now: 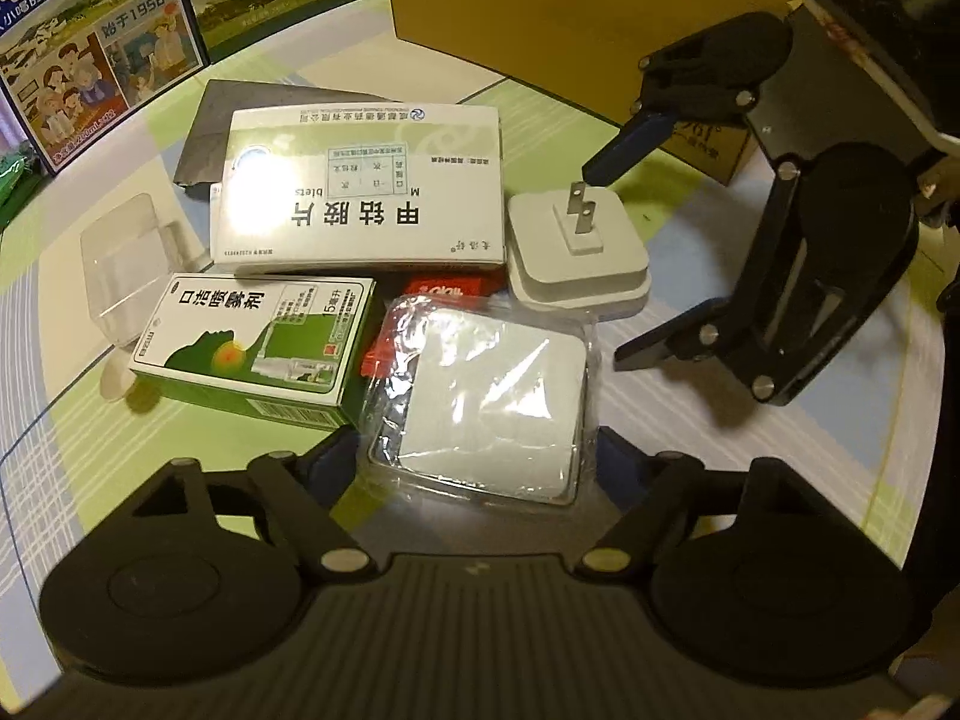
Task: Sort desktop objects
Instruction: 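Grasp the white power adapter with the right tool while the left tool grasps the wrapped white pad, then carry the adapter and pad over the cardboard box with both tools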
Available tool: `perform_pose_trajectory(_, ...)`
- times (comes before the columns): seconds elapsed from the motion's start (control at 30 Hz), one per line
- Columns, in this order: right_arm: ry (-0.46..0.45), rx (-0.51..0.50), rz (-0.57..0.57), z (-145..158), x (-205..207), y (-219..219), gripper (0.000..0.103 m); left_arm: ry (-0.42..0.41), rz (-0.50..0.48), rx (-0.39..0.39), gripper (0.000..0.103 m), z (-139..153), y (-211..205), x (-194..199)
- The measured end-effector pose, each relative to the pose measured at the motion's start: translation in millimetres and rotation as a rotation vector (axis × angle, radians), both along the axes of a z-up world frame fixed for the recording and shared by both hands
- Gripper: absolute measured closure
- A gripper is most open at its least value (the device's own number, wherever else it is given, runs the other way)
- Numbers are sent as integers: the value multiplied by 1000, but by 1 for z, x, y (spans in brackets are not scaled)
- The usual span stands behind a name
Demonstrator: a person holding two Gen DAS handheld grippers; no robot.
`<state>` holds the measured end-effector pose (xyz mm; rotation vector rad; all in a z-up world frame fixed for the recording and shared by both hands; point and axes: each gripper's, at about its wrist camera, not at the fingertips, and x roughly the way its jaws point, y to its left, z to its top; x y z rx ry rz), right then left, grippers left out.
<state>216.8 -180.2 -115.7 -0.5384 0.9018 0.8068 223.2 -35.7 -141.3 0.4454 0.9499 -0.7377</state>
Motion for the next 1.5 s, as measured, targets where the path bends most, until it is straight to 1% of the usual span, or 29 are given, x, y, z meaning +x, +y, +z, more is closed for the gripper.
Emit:
perform_pose_trajectory(0.07,21,23,-26,-1,5,-2,16,1,11,-6,30,1,1,0)
perform_pose_trajectory(0.1,27,29,-30,0,6,-3,19,3,11,-7,33,2,1,-1)
perform_pose_trajectory(0.17,42,45,-40,2,7,-4,32,2,9,5,34,2,1,-3)
perform_pose_trajectory(0.2,51,56,-53,4,7,-5,41,3,9,12,34,3,1,-5)
perform_pose_trajectory(0.27,57,48,-82,7,5,-5,41,6,17,22,34,4,1,-9)
perform_pose_trajectory(0.37,59,23,-119,11,-9,-4,41,27,45,29,34,6,4,-19)
perform_pose_trajectory(0.47,76,4,-217,16,-26,-7,41,44,93,39,34,8,8,-31)
perform_pose_trajectory(0.6,130,52,-381,22,-46,-19,41,56,127,39,34,11,9,-50)
perform_pose_trajectory(0.77,121,78,-489,25,-74,-24,41,58,102,51,30,7,5,-66)
perform_pose_trajectory(0.83,103,83,-502,23,-86,-23,41,34,74,56,24,8,3,-71)
perform_pose_trajectory(0.9,91,88,-510,19,-96,-25,41,19,55,49,21,9,2,-70)
perform_pose_trajectory(0.97,81,98,-519,16,-102,-27,40,10,49,36,21,11,2,-68)
perform_pose_trajectory(1.03,72,115,-528,14,-105,-29,37,18,49,27,21,10,3,-66)
perform_pose_trajectory(1.17,48,133,-531,13,-106,-30,33,48,53,20,25,6,2,-62)
perform_pose_trajectory(1.37,30,135,-524,10,-102,-29,34,37,67,19,33,5,1,-65)
perform_pose_trajectory(1.43,17,130,-517,11,-103,-28,41,31,80,18,34,5,1,-66)
perform_pose_trajectory(1.5,5,121,-513,11,-104,-26,41,27,88,21,35,5,1,-67)
